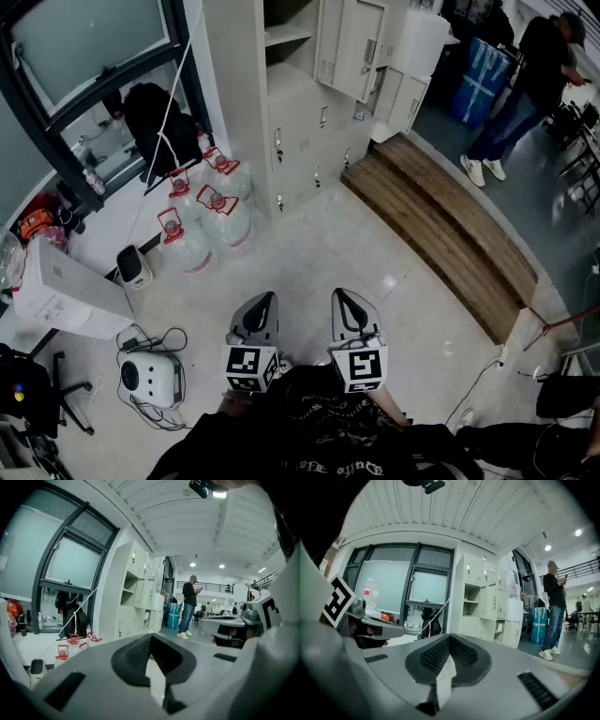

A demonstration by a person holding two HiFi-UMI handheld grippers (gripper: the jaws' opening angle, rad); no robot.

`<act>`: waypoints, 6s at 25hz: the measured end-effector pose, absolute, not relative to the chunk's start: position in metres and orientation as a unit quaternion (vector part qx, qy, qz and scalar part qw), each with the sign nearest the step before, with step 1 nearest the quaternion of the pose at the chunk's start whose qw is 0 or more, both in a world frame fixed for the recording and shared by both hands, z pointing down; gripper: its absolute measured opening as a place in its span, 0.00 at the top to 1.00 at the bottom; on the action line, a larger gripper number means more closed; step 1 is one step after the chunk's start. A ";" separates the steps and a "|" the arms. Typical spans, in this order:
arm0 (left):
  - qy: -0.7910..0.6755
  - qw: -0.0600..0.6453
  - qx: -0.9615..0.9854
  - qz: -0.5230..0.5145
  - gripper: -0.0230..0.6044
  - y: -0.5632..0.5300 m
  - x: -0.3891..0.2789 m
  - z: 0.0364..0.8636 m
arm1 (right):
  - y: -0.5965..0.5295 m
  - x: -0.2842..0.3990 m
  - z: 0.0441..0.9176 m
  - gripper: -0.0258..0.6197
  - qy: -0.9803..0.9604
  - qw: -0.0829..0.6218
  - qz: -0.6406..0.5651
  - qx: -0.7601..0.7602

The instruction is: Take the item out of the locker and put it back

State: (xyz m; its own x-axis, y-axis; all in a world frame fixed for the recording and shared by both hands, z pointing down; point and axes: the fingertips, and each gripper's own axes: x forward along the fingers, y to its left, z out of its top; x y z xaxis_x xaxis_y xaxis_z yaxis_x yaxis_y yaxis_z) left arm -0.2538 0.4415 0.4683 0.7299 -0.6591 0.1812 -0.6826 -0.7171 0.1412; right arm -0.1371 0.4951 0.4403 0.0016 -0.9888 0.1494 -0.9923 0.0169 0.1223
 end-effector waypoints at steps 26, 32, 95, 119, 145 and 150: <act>-0.354 0.114 0.925 0.075 0.95 0.386 -0.260 0.498 | 0.450 -0.135 0.475 0.95 -0.685 0.107 0.047 0.719; -0.364 0.116 0.921 0.081 0.95 0.352 -0.230 0.503 | 0.405 -0.101 0.475 0.95 -0.696 0.109 0.042 0.709; -0.408 0.059 0.909 0.056 0.95 -0.093 -0.029 0.465 | -0.057 0.090 0.423 0.95 -0.772 0.057 0.040 0.631; -0.493 0.103 0.861 0.065 0.95 -0.147 -0.055 0.474 | -0.203 0.076 0.275 0.66 -0.853 -0.028 -0.026 0.521; -0.556 0.139 0.817 0.066 0.95 -0.153 -0.083 0.492 | -0.310 0.023 0.244 0.59 -0.878 0.058 -0.054 0.473; -0.564 0.145 0.810 0.065 0.95 -0.153 -0.089 0.495 | -0.324 0.018 0.246 0.59 -0.878 0.080 -0.043 0.470</act>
State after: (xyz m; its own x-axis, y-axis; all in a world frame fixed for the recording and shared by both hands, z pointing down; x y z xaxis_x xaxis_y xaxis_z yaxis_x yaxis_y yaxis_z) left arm -0.0892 -0.1531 0.4946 0.3543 -0.8955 0.2693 -0.9334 -0.3208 0.1609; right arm 0.0182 -0.3244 0.2461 -0.5448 -0.8326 0.0999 -0.8187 0.5539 0.1517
